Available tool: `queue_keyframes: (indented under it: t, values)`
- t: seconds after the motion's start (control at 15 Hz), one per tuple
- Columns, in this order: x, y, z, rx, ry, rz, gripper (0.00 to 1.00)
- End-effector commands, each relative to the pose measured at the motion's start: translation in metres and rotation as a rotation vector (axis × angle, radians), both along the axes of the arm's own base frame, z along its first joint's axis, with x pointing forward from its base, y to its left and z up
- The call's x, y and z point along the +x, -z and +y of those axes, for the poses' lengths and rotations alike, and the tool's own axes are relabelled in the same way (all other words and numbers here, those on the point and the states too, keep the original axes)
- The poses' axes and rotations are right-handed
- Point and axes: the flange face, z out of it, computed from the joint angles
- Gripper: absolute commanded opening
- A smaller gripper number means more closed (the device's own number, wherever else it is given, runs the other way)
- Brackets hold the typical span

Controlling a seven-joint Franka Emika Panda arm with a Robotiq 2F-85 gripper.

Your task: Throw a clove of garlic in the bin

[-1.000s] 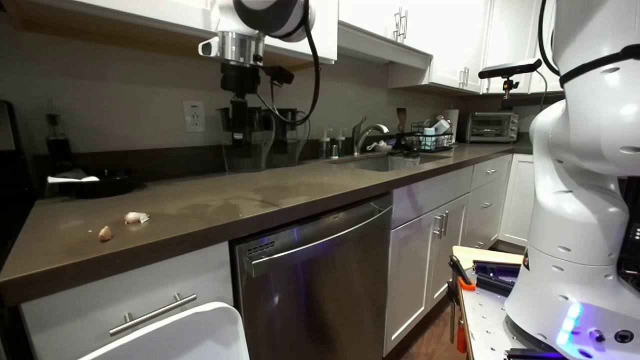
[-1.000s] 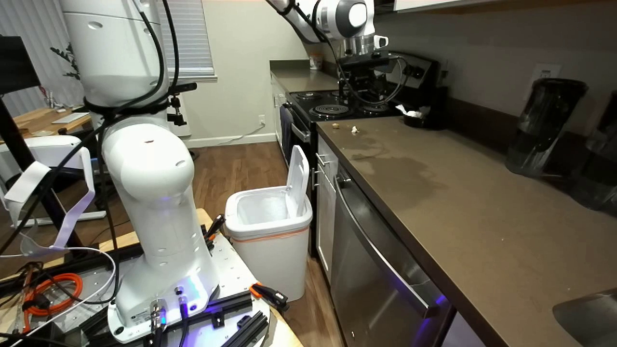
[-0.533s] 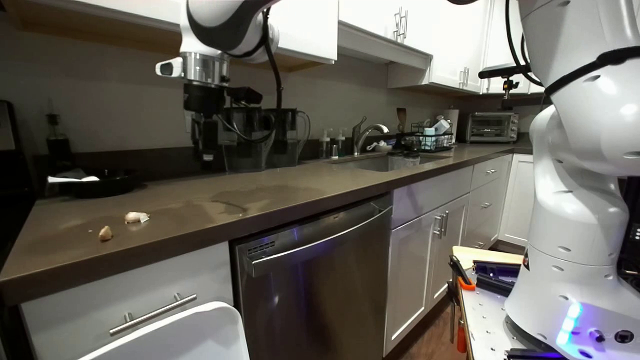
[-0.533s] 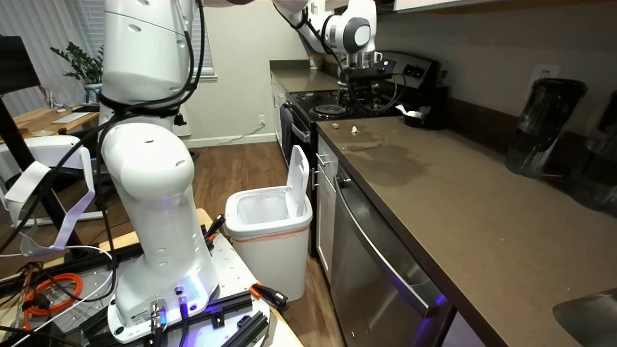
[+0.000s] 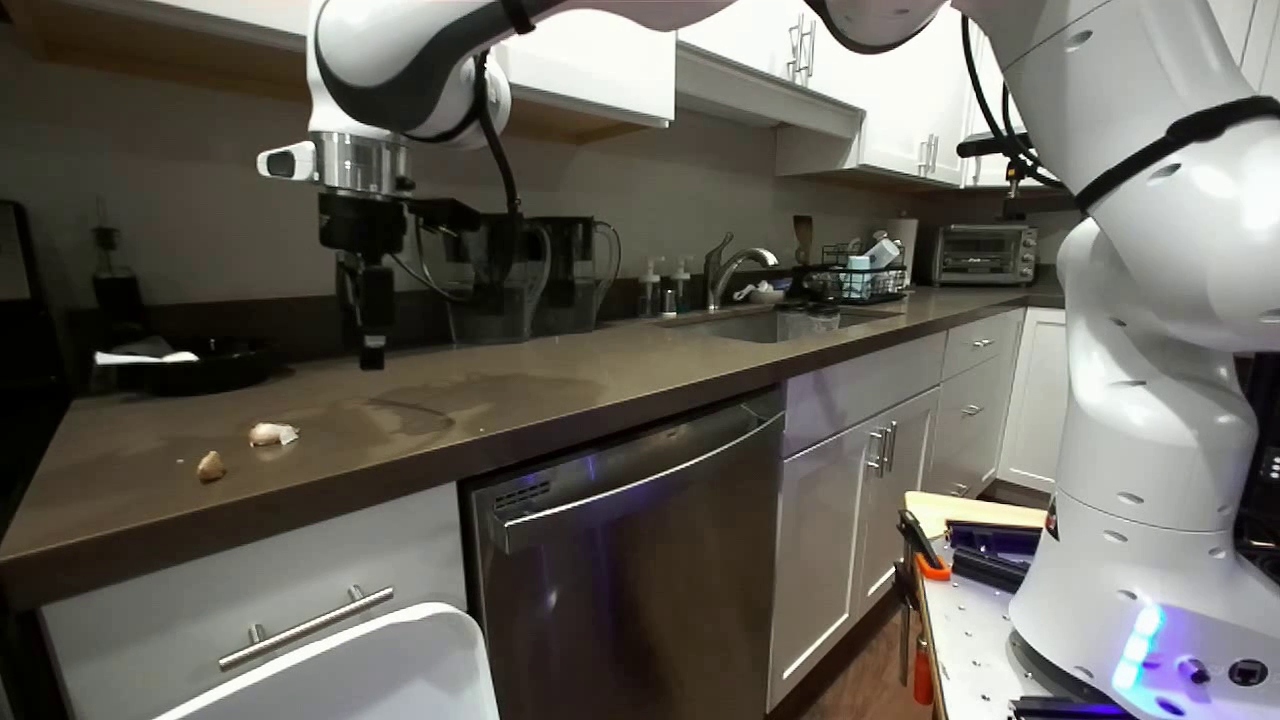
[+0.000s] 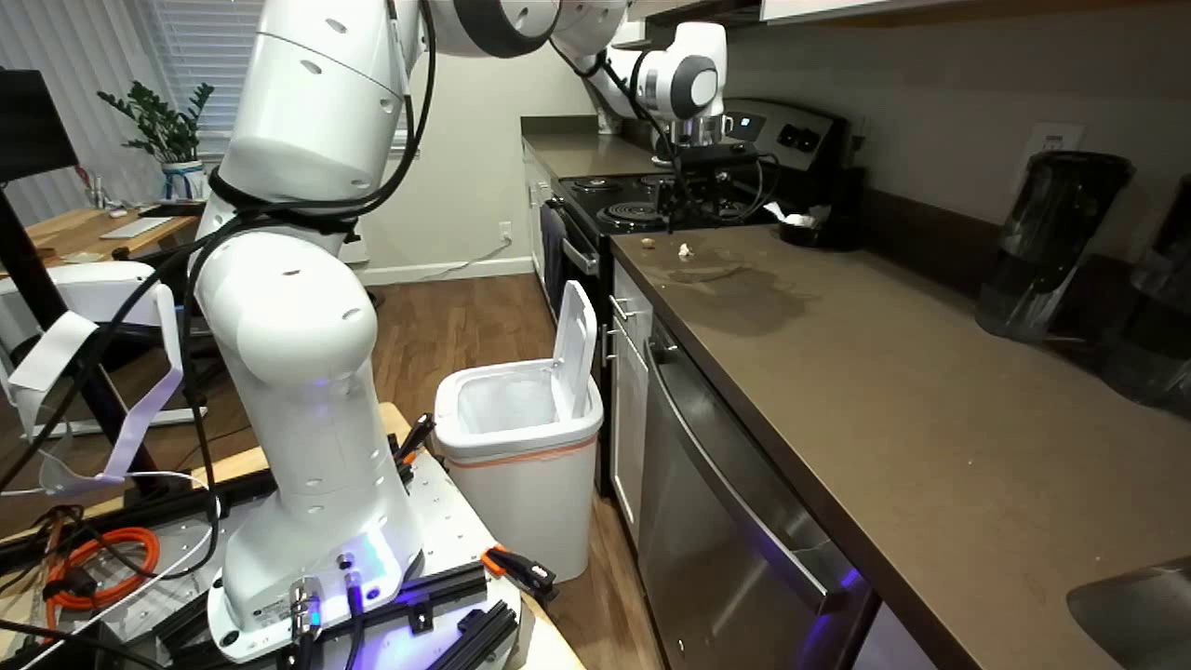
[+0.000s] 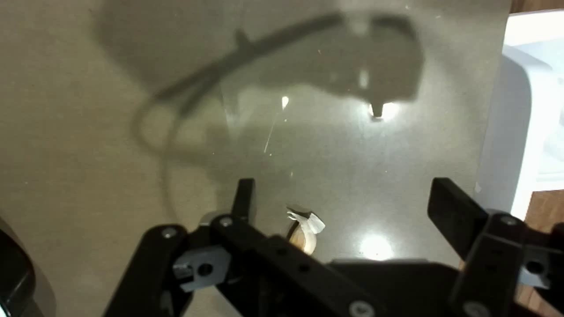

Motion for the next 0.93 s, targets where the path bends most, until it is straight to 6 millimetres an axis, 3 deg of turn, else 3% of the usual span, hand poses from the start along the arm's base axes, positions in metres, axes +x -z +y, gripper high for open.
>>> queue_keyframes:
  t: [0.0,0.53,0.87]
  values:
    - [0.003,0.003,0.003,0.004,-0.012,-0.010,1.00]
    - [0.030,0.010,0.037,0.047,-0.074,-0.057,1.00]
    - [0.053,0.029,0.049,0.070,-0.126,-0.045,1.00]
